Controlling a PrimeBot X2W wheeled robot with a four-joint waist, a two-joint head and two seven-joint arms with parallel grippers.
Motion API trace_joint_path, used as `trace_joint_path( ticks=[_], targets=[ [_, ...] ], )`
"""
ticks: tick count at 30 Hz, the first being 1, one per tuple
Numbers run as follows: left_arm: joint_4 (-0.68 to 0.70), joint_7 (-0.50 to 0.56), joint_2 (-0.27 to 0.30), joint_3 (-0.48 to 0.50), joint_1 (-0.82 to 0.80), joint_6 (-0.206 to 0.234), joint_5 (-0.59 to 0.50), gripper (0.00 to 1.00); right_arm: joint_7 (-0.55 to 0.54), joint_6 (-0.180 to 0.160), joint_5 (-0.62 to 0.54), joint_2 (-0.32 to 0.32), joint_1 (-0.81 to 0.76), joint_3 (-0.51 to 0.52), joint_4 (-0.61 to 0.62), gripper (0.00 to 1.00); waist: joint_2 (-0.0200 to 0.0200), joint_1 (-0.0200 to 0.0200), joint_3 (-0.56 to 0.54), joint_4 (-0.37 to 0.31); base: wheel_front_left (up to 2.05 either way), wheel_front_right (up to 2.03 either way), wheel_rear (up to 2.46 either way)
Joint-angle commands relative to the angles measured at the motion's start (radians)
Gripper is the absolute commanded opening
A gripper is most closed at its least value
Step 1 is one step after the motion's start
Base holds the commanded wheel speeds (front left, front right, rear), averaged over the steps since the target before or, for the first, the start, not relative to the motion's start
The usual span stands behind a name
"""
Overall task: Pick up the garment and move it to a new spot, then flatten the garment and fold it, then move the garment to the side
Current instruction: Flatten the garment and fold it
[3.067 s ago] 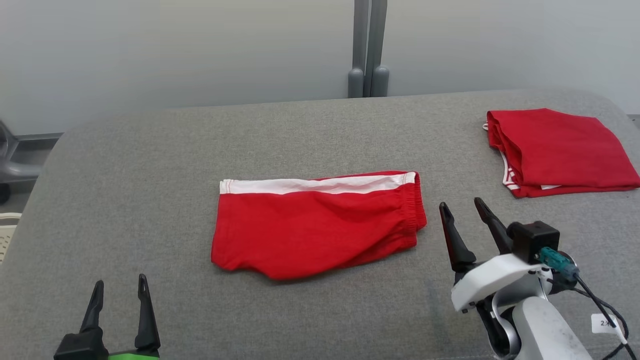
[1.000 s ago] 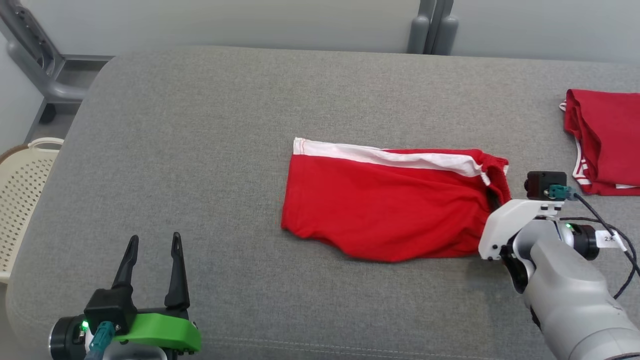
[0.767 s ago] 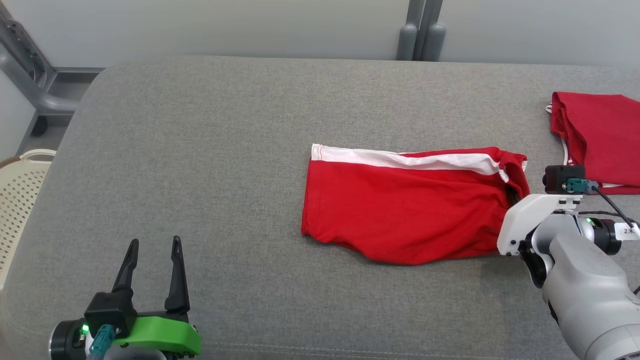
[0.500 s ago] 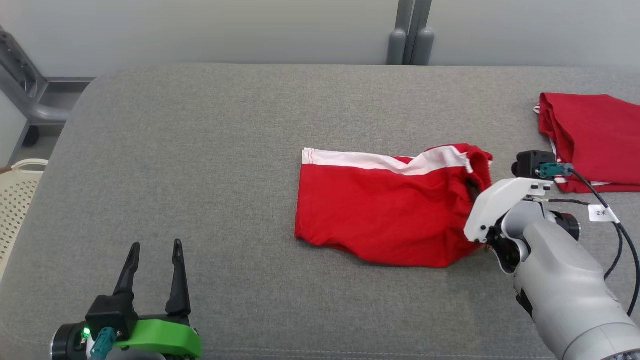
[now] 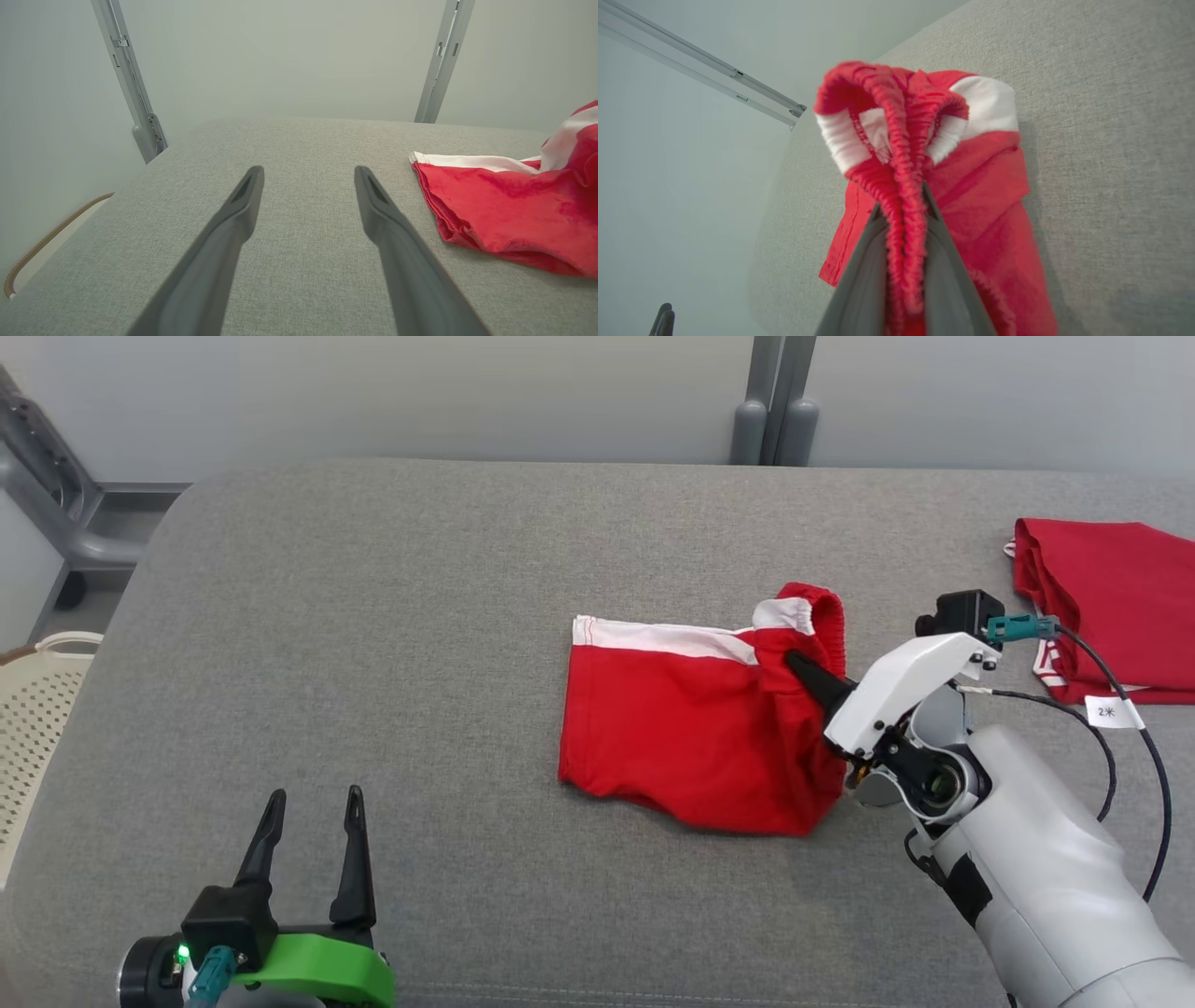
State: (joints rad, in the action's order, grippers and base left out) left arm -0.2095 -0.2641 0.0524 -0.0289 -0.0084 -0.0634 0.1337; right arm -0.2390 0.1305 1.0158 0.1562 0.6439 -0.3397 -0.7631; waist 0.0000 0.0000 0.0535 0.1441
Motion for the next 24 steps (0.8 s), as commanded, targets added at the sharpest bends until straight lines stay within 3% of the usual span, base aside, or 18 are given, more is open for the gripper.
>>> trace_joint_path(
  ticks=[1,8,24],
  targets=[
    [-0.003,0.0,0.0,-0.002,-0.01,-0.005,0.007,1.0,-0.006,0.0,0.03,-0.006,0.003,-0.003,0.01,0.0,0.0,0.0,0.003,0.013,0.0,0.0,0.0],
    [-0.006,0.0,-0.001,-0.032,-0.02,0.002,0.015,1.0,-0.002,0.0,0.079,-0.039,0.044,-0.022,-0.038,0.0,0.0,0.0,0.006,0.055,0.0,0.0,0.0],
    [-0.027,0.0,-0.001,-0.13,-0.059,0.013,0.052,1.0,0.085,0.0,0.117,-0.098,0.161,-0.038,-0.275,0.0,0.0,0.0,0.034,0.156,0.0,0.0,0.0]
  ],
)
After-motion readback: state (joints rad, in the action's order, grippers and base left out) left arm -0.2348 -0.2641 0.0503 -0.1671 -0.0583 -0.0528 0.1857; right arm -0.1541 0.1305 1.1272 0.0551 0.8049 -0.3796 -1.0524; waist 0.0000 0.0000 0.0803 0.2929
